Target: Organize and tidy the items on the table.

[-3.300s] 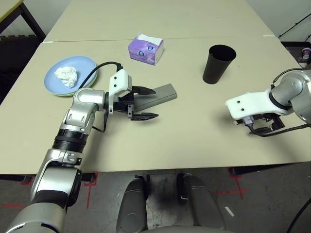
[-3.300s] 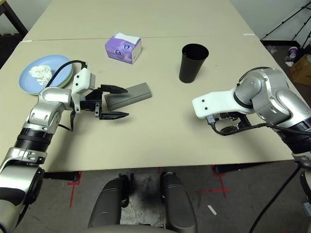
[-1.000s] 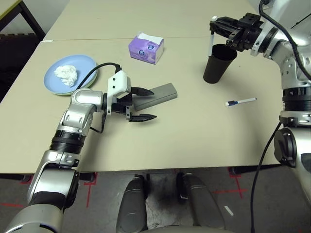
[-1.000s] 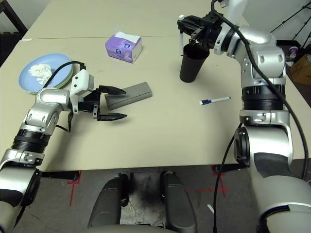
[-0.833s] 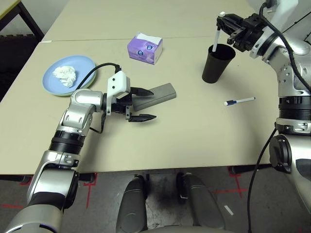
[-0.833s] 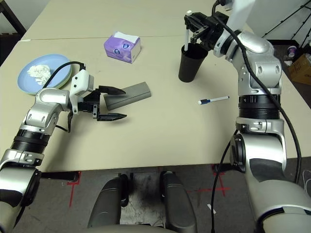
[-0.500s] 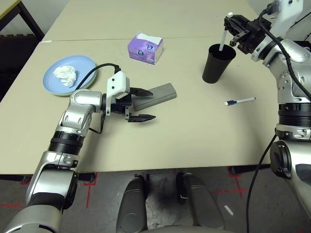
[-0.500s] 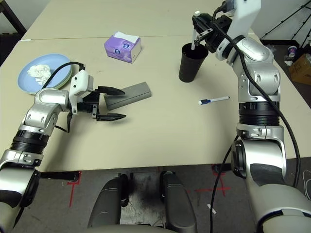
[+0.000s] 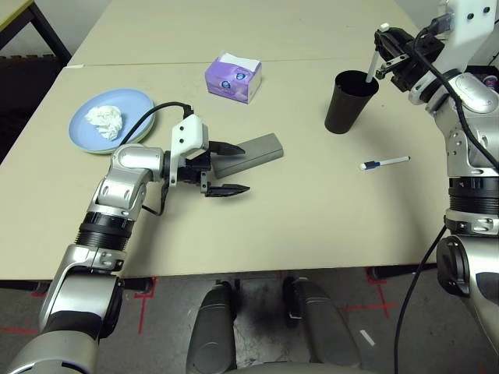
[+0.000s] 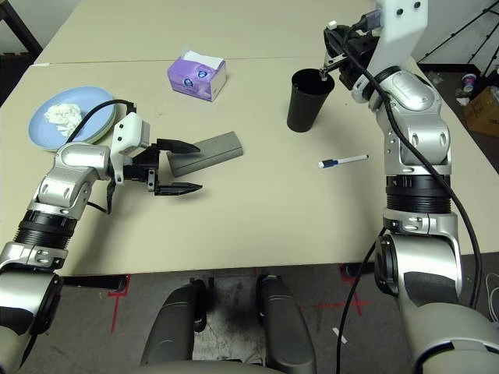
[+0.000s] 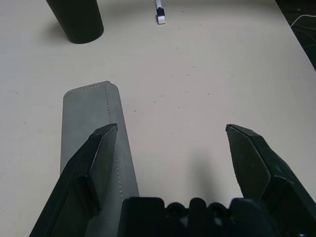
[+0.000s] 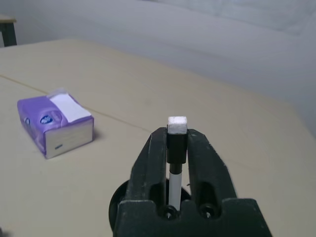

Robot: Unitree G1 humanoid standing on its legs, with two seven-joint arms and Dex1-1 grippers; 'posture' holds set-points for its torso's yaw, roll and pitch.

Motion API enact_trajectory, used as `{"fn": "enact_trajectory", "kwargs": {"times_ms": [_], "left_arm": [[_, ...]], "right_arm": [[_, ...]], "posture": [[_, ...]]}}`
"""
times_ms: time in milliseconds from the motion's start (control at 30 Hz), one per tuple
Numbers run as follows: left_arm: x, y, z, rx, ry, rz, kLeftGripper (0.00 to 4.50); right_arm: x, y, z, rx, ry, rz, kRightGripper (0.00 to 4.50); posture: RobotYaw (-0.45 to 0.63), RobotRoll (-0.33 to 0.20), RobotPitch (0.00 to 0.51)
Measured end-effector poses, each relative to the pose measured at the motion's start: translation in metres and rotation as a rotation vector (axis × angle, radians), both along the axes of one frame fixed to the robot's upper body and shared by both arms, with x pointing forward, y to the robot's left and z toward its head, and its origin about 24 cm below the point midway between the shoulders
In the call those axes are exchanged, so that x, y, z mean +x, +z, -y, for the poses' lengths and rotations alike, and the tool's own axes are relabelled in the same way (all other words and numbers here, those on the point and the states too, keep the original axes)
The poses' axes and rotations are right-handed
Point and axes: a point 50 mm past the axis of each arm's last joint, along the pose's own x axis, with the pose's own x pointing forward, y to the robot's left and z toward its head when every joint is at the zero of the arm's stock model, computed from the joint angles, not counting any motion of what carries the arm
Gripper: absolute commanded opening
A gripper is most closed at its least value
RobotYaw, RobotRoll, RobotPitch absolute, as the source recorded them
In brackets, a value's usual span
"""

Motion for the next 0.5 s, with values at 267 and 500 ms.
{"fn": "enact_trajectory", "kwargs": {"times_ms": [267, 500], "left_arm": [[0.000, 0.000, 0.000, -0.001, 0.005, -0.005, 4.50], [-0.001, -0.001, 0.000, -0.004, 0.013, -0.003, 4.50]], "right_arm": [[0.000, -0.002, -0.010, -0.087, 0.095, -0.045, 4.48], [-0.014, 0.006, -0.040, -0.308, 0.420, -0.040, 4.48]], "posture": [[-0.08, 0.000, 0.189], [-0.07, 0.000, 0.183]]}}
